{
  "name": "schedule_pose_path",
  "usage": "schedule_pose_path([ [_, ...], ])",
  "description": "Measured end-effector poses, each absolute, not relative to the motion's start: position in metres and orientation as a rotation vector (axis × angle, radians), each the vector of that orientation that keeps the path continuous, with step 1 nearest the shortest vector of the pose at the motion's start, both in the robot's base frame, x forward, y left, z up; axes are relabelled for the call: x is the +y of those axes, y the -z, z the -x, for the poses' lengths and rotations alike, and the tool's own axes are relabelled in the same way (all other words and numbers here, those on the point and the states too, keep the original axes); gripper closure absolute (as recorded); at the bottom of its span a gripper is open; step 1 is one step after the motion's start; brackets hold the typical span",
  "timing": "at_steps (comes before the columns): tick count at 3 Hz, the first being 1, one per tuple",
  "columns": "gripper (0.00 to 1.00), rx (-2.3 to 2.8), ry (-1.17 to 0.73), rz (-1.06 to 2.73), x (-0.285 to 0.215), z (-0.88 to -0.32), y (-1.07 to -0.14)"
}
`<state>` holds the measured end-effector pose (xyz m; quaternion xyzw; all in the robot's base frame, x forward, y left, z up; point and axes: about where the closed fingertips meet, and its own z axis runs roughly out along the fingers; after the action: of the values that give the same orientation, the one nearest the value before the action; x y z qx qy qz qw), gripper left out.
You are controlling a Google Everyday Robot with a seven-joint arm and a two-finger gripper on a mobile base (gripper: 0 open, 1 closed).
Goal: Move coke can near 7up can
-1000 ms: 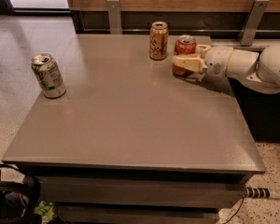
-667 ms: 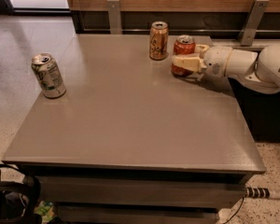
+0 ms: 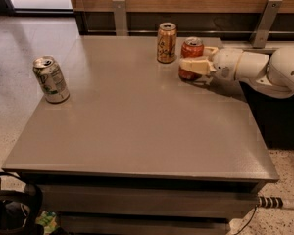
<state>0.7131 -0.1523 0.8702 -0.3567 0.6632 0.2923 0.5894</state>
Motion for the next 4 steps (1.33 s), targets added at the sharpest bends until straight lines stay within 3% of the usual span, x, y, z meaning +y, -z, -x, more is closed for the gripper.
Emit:
schedule_pose_path([
  [2, 1.00, 1.520, -0.737, 0.867, -0.133, -0.701, -0.906],
  [4, 1.00, 1.492, -0.816, 0.894, -0.066, -0.659, -0.932],
])
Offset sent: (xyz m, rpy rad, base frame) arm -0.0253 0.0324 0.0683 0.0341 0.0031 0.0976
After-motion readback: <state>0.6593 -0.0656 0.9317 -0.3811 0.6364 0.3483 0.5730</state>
